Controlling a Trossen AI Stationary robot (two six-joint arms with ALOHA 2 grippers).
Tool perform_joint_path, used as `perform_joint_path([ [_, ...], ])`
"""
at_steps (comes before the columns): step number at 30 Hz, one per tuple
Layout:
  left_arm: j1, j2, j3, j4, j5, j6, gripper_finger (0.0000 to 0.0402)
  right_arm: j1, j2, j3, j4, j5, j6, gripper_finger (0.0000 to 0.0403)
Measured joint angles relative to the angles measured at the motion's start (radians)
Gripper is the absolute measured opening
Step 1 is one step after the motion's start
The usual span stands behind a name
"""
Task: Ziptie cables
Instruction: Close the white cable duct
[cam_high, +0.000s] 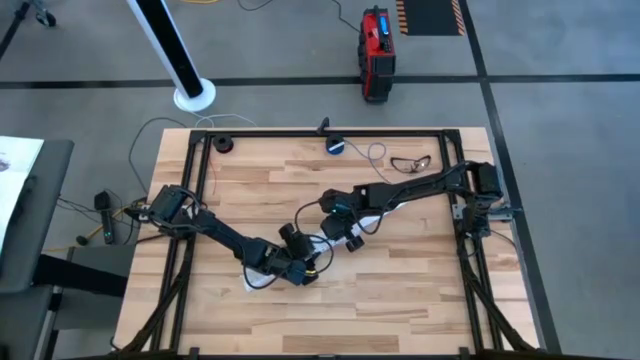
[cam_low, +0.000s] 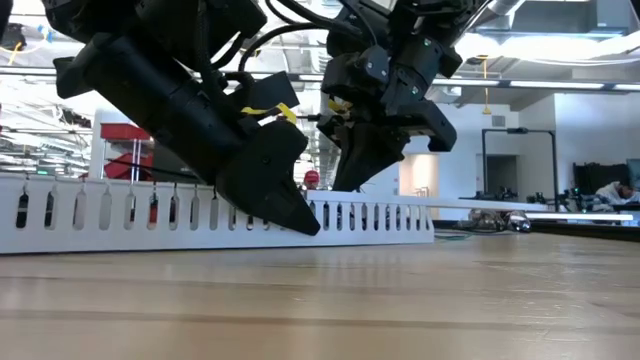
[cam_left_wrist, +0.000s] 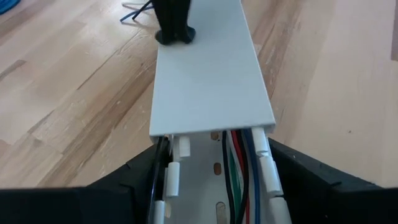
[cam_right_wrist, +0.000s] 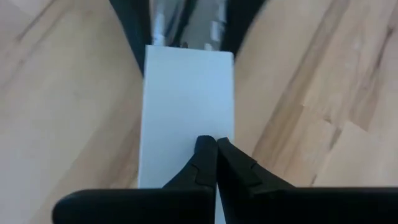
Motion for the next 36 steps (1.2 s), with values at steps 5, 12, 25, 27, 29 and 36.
perform_joint_path([
  [5, 0.009, -0.001, 0.001, 0.007, 0.02, 0.051, 0.0231, 0.033, 0.001, 0.0, 0.001, 0.001, 0.002, 0.0001],
  [12, 0.009, -0.001, 0.001, 0.011, 0.014, 0.053, 0.0231, 0.029, 0.002, 0.0, -0.008, -0.014, 0.054, 0.0],
  [25, 0.016, -0.002, 0.003, 0.013, 0.04, -0.114, 0.0231, 0.023, 0.002, 0.0, -0.011, -0.016, 0.084, 0.0],
  [27, 0.018, -0.002, 0.003, 0.013, 0.058, -0.125, 0.0231, 0.023, 0.002, 0.0, -0.011, -0.016, 0.084, 0.0],
  [29, 0.021, -0.003, 0.003, 0.013, 0.083, -0.111, 0.0234, 0.023, 0.002, -0.001, -0.013, -0.018, 0.084, 0.0],
  [36, 0.032, -0.002, 0.004, 0.011, 0.174, -0.147, 0.0267, 0.024, 0.003, -0.001, -0.013, -0.026, 0.084, 0.0],
])
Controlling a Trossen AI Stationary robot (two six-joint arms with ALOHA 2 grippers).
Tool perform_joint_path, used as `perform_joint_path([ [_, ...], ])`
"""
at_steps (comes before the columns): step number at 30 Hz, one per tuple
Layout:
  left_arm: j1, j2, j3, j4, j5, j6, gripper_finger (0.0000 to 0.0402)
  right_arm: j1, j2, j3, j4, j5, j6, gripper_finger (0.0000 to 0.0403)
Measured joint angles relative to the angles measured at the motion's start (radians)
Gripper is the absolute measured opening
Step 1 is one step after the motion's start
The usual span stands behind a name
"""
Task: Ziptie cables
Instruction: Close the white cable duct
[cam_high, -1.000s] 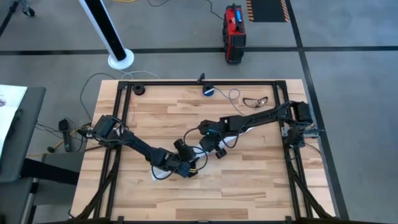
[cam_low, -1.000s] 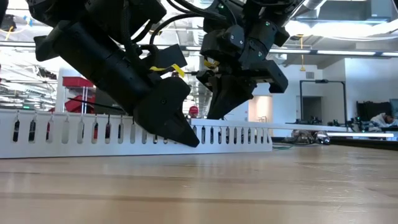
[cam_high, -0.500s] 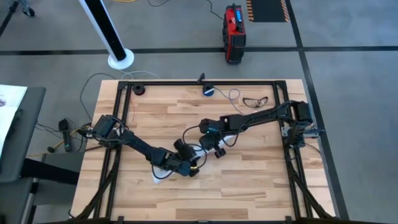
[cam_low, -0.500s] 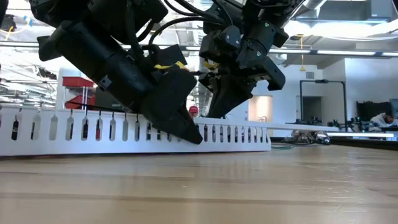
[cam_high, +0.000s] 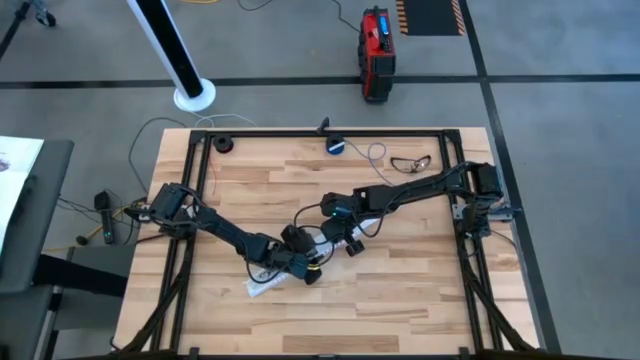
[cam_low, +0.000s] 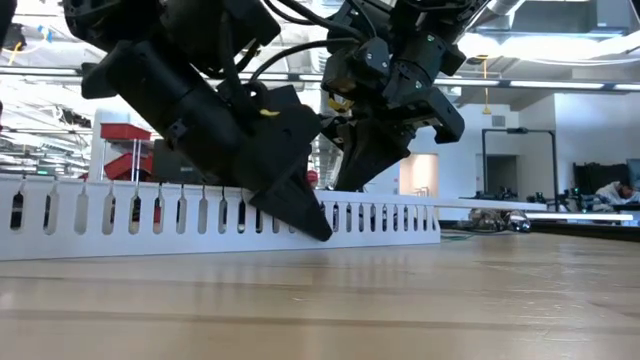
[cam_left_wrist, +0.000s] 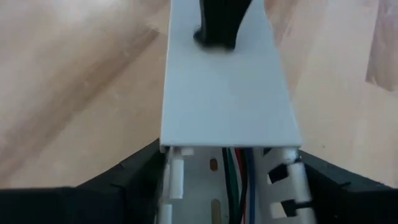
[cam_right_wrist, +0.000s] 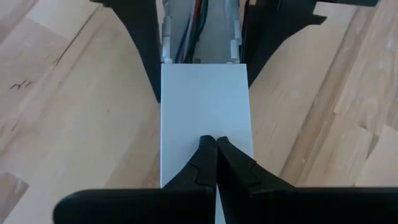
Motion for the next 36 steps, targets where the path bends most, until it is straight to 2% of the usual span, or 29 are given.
perform_joint_path([
  [4, 0.008, 0.0, 0.007, -0.011, 0.032, -0.013, 0.0286, 0.0, 0.0, 0.0, 0.0, 0.001, 0.0, 0.0],
  [9, 0.002, 0.0, 0.036, -0.075, 0.039, 0.002, 0.0292, -0.002, 0.0, 0.0, -0.004, 0.001, 0.0, 0.0],
  [13, -0.02, 0.0, 0.067, -0.181, 0.036, -0.016, 0.0292, -0.002, 0.0, 0.0, -0.014, 0.004, 0.002, 0.0],
  [18, -0.062, 0.0, 0.137, -0.394, 0.022, -0.101, 0.0292, -0.003, 0.0, 0.0, -0.014, -0.008, 0.016, 0.0],
  [22, -0.115, 0.003, 0.171, -0.467, -0.07, -0.12, 0.0292, -0.003, 0.0, 0.0, -0.015, -0.013, 0.016, 0.0],
  [30, -0.18, 0.003, 0.122, -0.38, -0.326, -0.32, 0.0292, -0.003, 0.0, 0.0, -0.014, -0.014, 0.016, 0.0],
  [36, -0.186, 0.011, 0.084, -0.262, -0.36, -0.324, 0.0292, -0.003, 0.0, -0.001, -0.014, -0.014, 0.019, 0.0],
])
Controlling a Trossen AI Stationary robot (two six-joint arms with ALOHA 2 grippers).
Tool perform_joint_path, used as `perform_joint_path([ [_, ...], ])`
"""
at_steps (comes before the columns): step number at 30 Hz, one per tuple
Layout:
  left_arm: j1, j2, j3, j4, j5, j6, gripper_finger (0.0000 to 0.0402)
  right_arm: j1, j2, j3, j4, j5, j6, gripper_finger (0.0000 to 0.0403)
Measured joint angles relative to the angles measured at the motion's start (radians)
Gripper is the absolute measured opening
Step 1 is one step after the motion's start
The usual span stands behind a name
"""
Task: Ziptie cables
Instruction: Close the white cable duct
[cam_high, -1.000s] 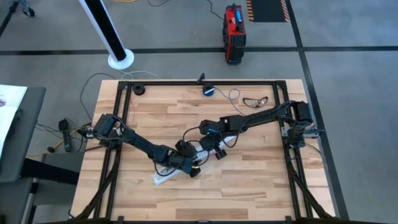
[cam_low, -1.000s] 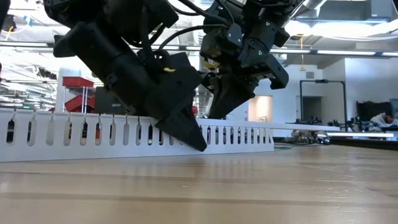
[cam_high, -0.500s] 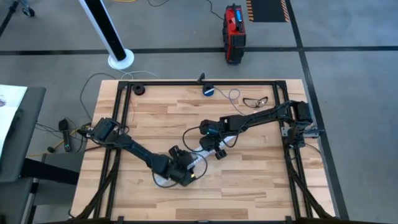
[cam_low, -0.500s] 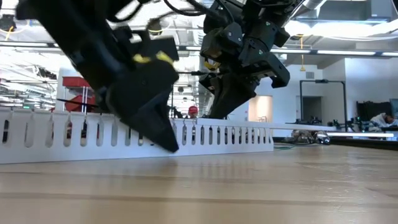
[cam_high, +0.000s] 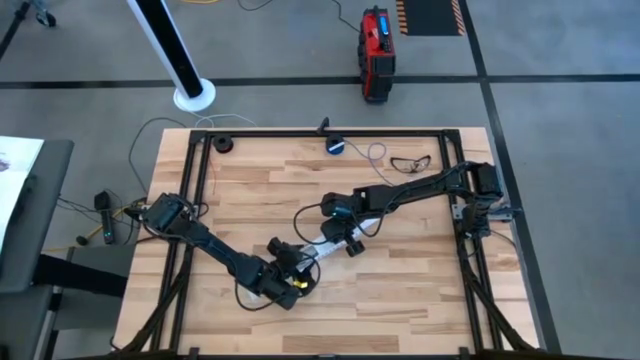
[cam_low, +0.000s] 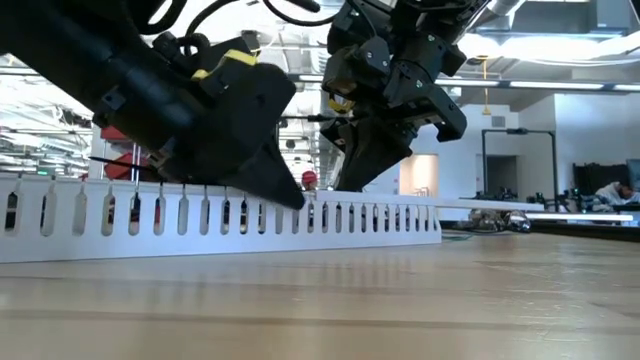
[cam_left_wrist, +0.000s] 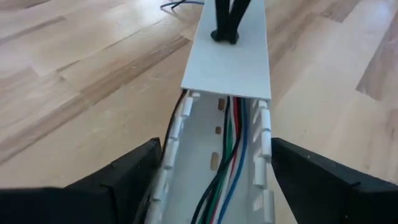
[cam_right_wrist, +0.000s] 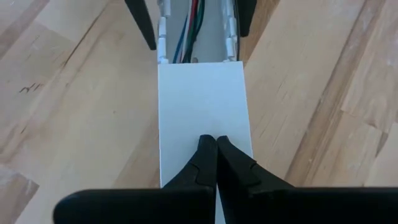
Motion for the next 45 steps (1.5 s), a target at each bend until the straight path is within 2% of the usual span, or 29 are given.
perform_joint_path([
  [8, -0.002, 0.005, -0.038, 0.093, -0.02, -0.015, 0.0292, -0.006, 0.0, 0.0, 0.0, 0.004, 0.012, 0.0],
  [15, -0.019, 0.127, -0.031, 0.289, -0.041, -0.019, 0.0293, -0.021, -0.001, 0.0, -0.01, -0.003, 0.016, 0.0],
  [22, -0.02, 0.136, -0.02, 0.298, -0.048, -0.03, 0.0293, -0.023, -0.001, 0.0, -0.013, -0.002, 0.016, 0.0],
  [32, -0.013, 0.137, -0.009, 0.28, 0.01, 0.03, 0.0293, -0.026, 0.001, 0.0, 0.033, 0.004, 0.025, 0.0],
  [36, -0.004, 0.136, -0.009, 0.255, 0.043, 0.017, 0.0293, -0.026, 0.005, 0.031, 0.008, 0.017, 0.035, 0.0],
  [40, -0.005, 0.138, -0.007, 0.255, 0.119, 0.015, 0.0292, -0.028, -0.005, 0.076, -0.023, 0.029, 0.034, 0.0],
  [45, -0.004, 0.138, -0.008, 0.244, 0.128, 0.006, 0.0292, -0.02, -0.019, 0.133, -0.107, 0.019, 0.034, 0.0],
])
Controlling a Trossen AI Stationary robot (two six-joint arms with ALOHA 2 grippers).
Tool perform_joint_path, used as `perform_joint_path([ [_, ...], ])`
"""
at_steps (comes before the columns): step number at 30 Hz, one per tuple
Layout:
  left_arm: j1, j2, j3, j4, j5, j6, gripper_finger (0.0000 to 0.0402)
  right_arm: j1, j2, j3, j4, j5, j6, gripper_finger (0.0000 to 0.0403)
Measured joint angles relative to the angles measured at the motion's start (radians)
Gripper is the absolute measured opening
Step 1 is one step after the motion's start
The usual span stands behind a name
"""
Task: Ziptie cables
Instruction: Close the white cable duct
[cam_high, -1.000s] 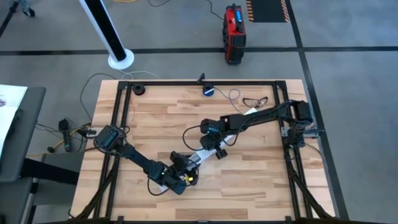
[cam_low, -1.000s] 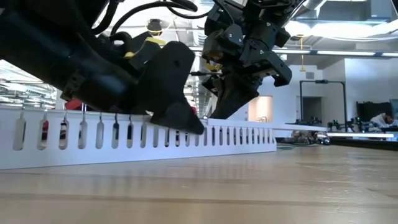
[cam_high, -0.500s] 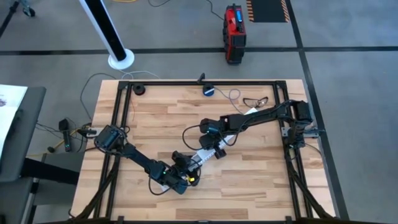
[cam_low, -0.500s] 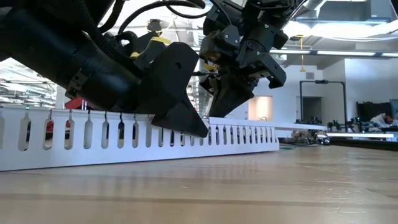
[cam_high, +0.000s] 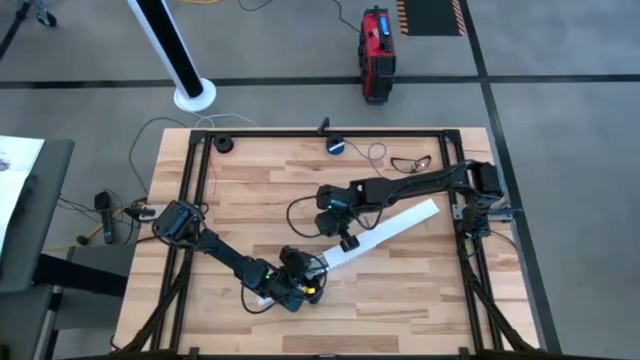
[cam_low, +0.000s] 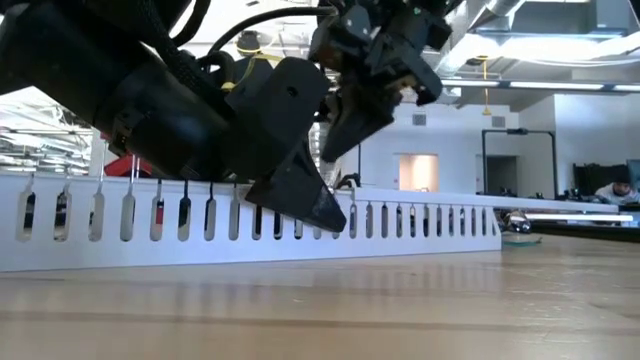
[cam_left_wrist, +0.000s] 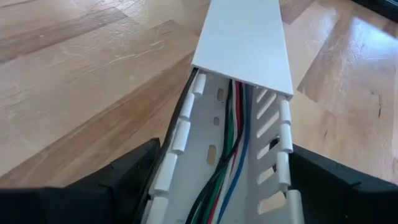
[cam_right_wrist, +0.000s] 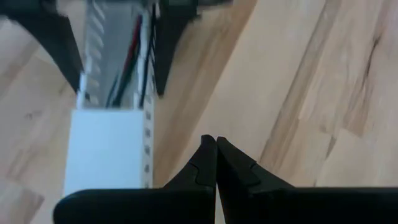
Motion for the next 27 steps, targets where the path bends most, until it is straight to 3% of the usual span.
perform_joint_path([
  [8, 0.003, 0.0, -0.001, -0.008, -0.012, 0.004, 0.0282, 0.026, -0.08, 0.037, -0.099, -0.006, 0.007, 0.0],
  [16, 0.003, -0.001, -0.002, -0.01, -0.02, 0.039, 0.0265, 0.051, -0.181, 0.037, -0.216, -0.02, 0.119, 0.0],
  [21, 0.003, -0.001, -0.002, -0.011, -0.022, 0.042, 0.0264, 0.107, -0.186, 0.033, -0.273, -0.023, 0.128, 0.0],
  [27, 0.003, -0.001, -0.003, -0.008, -0.023, 0.044, 0.0264, 0.165, -0.101, -0.004, -0.196, 0.001, 0.069, 0.0],
])
